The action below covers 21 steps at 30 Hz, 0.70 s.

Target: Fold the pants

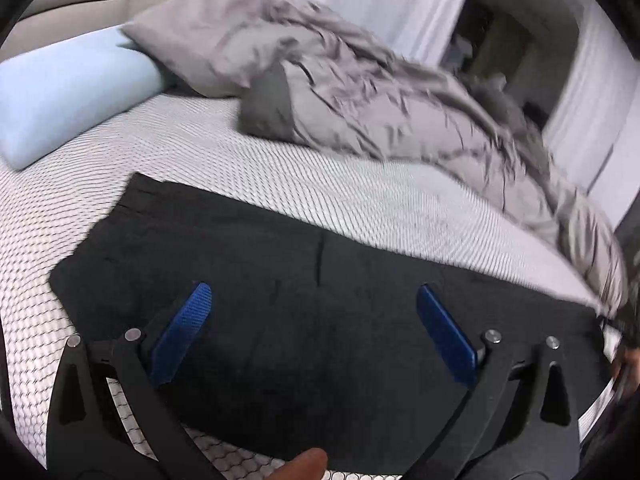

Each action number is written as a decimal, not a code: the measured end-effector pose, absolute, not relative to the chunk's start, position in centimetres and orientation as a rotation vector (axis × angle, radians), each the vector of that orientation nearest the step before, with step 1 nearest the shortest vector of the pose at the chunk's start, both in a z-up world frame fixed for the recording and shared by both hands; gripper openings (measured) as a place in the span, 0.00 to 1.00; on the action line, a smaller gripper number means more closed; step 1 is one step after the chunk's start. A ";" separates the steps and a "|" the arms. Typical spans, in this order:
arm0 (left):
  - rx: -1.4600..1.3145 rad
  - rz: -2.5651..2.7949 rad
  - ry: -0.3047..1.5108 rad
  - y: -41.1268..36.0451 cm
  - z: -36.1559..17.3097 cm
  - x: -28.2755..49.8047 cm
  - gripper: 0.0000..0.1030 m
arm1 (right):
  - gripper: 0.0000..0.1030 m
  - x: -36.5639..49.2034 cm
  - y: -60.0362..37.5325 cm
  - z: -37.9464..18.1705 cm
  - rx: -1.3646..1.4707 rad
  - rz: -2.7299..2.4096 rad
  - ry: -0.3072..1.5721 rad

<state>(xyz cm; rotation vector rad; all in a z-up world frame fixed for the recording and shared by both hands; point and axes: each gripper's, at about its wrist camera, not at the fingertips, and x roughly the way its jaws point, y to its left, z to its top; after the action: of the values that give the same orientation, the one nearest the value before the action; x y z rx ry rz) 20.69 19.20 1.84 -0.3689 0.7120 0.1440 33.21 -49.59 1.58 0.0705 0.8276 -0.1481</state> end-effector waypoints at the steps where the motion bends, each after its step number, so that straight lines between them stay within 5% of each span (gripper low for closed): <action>1: -0.349 0.137 0.735 18.8 1.4 21.2 0.99 | 0.91 34.7 -49.4 0.6 0.041 -0.130 0.874; 4: -0.314 0.142 0.802 18.2 -0.1 22.6 0.99 | 0.87 37.0 -49.4 -0.9 -0.020 -0.140 0.952; 5: -0.309 0.148 0.817 18.2 -0.5 22.8 0.99 | 0.66 37.0 -49.3 -0.9 -0.041 -0.147 0.945; 7: -0.323 0.163 0.837 18.8 -1.1 23.2 0.99 | 0.45 36.7 -49.1 -0.1 -0.058 -0.156 0.886; 10: -0.343 0.177 0.859 19.5 -1.9 23.6 0.99 | 0.40 35.8 -50.2 1.1 -0.004 -0.175 0.779; 13: -0.336 0.202 0.877 19.9 -2.4 24.2 0.99 | 0.44 36.5 -51.2 0.3 0.018 -0.223 0.783; 21: -0.302 0.164 0.799 16.9 0.4 22.9 0.99 | 0.94 31.7 -49.8 2.2 0.053 -0.296 0.701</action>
<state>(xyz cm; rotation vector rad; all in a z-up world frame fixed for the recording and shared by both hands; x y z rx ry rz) 22.88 16.89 0.38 -0.3025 0.7992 0.1641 31.66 -49.84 2.16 0.0533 0.7006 -0.2959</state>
